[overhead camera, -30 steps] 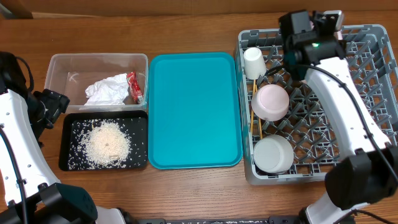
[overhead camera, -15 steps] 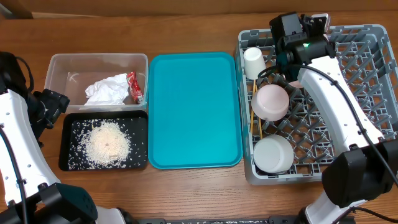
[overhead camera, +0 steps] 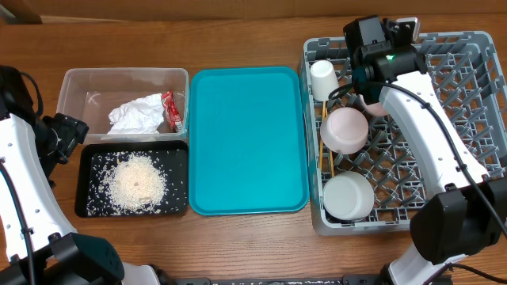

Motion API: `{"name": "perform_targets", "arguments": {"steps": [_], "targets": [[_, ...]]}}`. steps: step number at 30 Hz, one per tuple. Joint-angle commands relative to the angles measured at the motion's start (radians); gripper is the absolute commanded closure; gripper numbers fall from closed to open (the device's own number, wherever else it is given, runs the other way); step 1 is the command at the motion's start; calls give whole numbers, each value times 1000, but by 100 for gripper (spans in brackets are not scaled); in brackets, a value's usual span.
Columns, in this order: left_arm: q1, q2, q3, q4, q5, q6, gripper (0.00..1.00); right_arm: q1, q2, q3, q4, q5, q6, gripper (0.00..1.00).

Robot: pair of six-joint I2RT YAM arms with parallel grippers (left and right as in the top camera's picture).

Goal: Sort waste into correct bins and load items into the dishwasher
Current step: 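Carry the white plate right over the grey rack's top edge, then stand the plate upright in the rack's top row and release it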

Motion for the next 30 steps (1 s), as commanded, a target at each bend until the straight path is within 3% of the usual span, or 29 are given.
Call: {"name": "perform_targets", "arguments": {"steps": [1,15,19,23,27,30], "targets": [[-7,-12,23,-1,-3,-10,0,-1,0,21,1,8,1,73],[-7,-12,23,-1,-3,-10,0,-1,-13,31,13,-39,2,57],[-7,-12,23,-1,-3,-10,0,-1,-57,65,14,-238,1,28],[-7,-12,23,-1,-3,-10,0,-1,-129,87,17,-566,1,0],[-7,-12,23,-1,-3,-10,0,-1,-163,87,11,-789,1,0],[-7,-12,23,-1,-3,-10,0,-1,-161,86,11,-830,1,0]]}}
